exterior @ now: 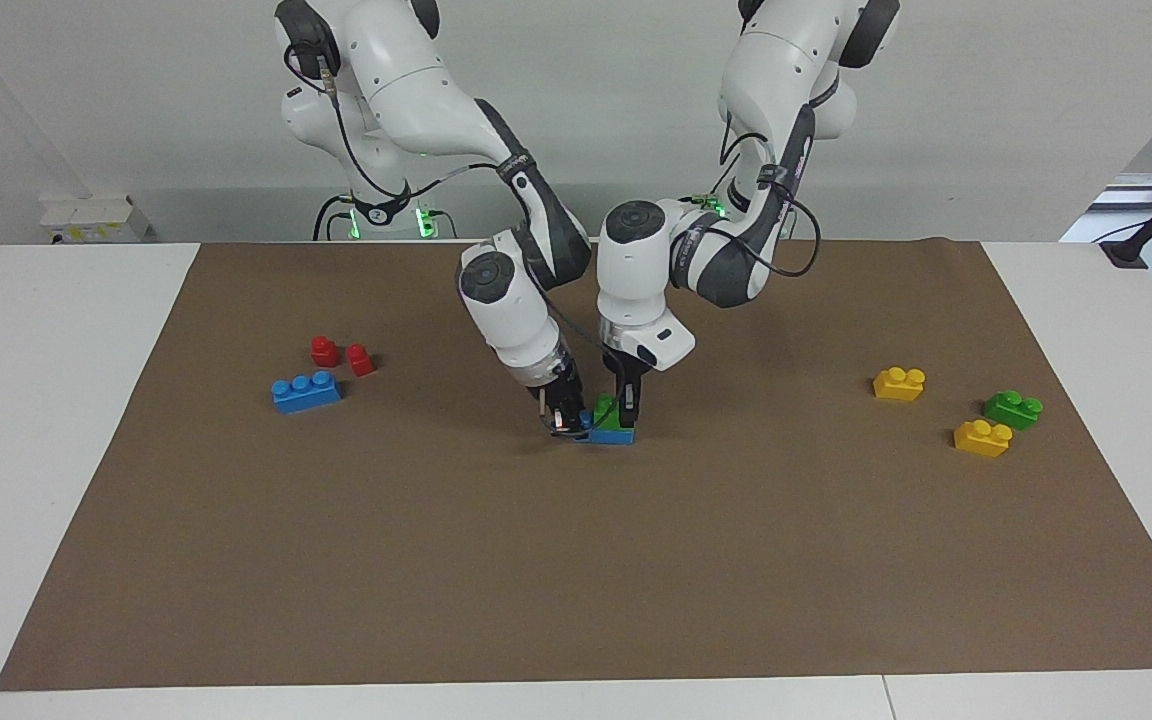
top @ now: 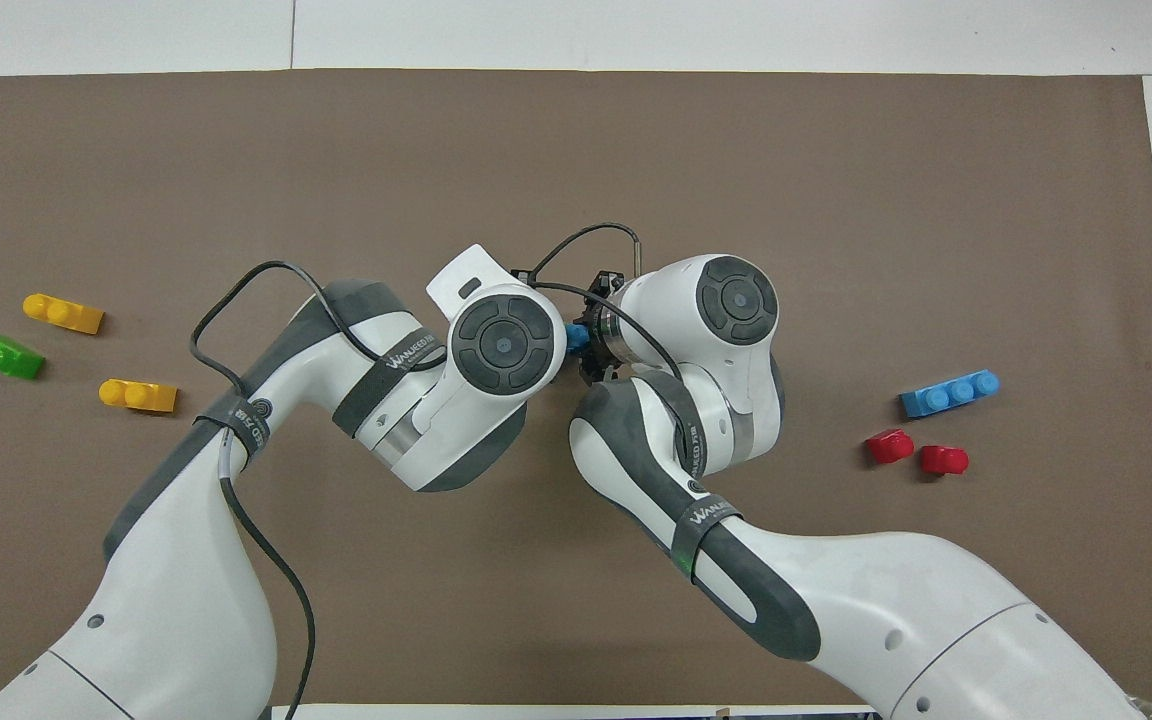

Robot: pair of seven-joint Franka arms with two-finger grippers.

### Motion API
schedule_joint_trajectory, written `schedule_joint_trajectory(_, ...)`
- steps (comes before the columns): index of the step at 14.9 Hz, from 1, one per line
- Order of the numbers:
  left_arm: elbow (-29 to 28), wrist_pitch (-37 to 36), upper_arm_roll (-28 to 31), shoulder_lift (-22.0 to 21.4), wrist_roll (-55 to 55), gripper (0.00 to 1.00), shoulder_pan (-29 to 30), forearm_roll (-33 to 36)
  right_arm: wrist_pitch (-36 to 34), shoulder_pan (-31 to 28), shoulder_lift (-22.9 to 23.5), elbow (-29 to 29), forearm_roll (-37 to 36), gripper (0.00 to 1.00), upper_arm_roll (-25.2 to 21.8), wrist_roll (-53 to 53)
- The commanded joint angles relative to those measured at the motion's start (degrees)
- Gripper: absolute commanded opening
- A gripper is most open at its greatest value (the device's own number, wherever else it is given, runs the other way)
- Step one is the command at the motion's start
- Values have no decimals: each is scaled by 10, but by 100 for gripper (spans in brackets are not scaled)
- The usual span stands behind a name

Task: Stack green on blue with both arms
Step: 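Press the green brick onto the blue brick between both grippers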

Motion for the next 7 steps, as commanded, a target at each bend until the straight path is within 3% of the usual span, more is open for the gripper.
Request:
schedule_joint_trajectory(1,18,2,7,17,8,100,-4,16,17,-5,3,-16,4,0,-4,-23)
schedule_joint_trajectory(5,14,-6,5,-7,31,100,19,14,17,-6,4,-15,4,1,-4,-23)
schedule_joint_trajectory(6,12,-7,4,-13,31,100,26,14,17,-7,4,-15,4,7,-4,-24)
schedule_joint_trajectory(7,11,-12,3,-20,33,100,31,13,17,-10,4,-15,4,37,-4,-27)
